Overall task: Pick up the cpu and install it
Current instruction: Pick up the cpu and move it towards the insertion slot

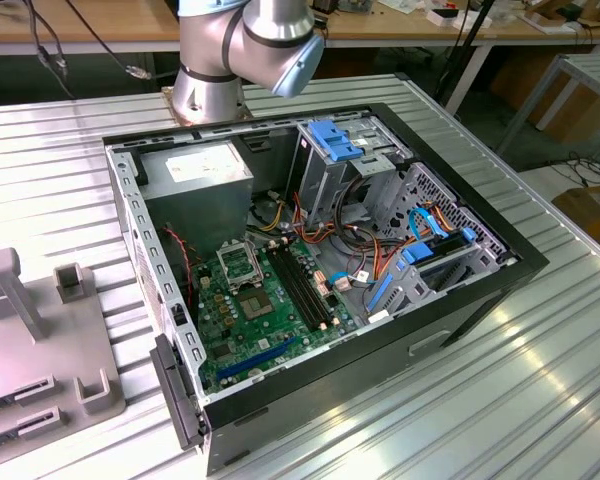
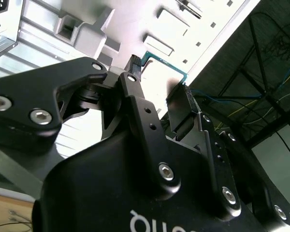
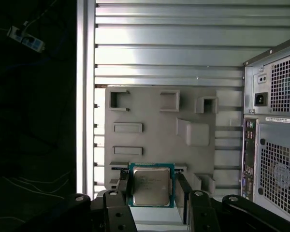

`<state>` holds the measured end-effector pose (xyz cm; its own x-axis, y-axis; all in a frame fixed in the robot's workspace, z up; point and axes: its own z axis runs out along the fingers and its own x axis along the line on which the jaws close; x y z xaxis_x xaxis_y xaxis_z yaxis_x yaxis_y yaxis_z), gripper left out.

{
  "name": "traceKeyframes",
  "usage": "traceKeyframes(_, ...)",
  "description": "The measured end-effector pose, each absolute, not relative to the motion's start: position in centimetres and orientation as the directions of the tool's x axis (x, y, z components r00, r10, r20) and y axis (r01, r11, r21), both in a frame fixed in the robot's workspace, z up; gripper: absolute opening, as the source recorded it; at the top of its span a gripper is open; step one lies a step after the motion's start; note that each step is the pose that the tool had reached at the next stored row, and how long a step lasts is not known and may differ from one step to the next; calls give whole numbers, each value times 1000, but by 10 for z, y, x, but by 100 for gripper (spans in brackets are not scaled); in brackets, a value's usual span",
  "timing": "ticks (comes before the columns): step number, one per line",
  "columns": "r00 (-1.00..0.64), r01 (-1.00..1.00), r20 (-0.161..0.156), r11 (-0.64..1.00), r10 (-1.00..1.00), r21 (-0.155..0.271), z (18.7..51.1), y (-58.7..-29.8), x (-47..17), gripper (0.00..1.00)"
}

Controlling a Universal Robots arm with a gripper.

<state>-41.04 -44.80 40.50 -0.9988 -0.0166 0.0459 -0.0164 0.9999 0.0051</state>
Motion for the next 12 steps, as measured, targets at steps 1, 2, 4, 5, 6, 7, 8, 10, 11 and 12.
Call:
traceKeyframes(1,-999,-16,46,1000,-17,5,405,-448,-409,47)
traceKeyframes(2,-999,-16,46,1000,-17,5,405,-448,-408,47)
traceKeyframes(4,-999,-16,46,1000,-17,5,405,-448,-406,47)
traceKeyframes(5,-999,-16,46,1000,-17,5,405,-448,-405,47)
traceKeyframes(6,-999,-16,46,1000,-17,5,405,-448,-404,47)
traceKeyframes(7,-999,-16,46,1000,-17,5,405,-448,-403,47)
traceKeyframes(8,-999,-16,46,1000,-17,5,405,-448,-402,47)
traceKeyframes(10,-999,-16,46,1000,-17,5,405,-448,-400,47)
traceKeyframes(11,-999,-16,46,1000,-17,5,405,-448,-399,47)
traceKeyframes(12,-999,-16,46,1000,-17,5,405,-448,-398,47)
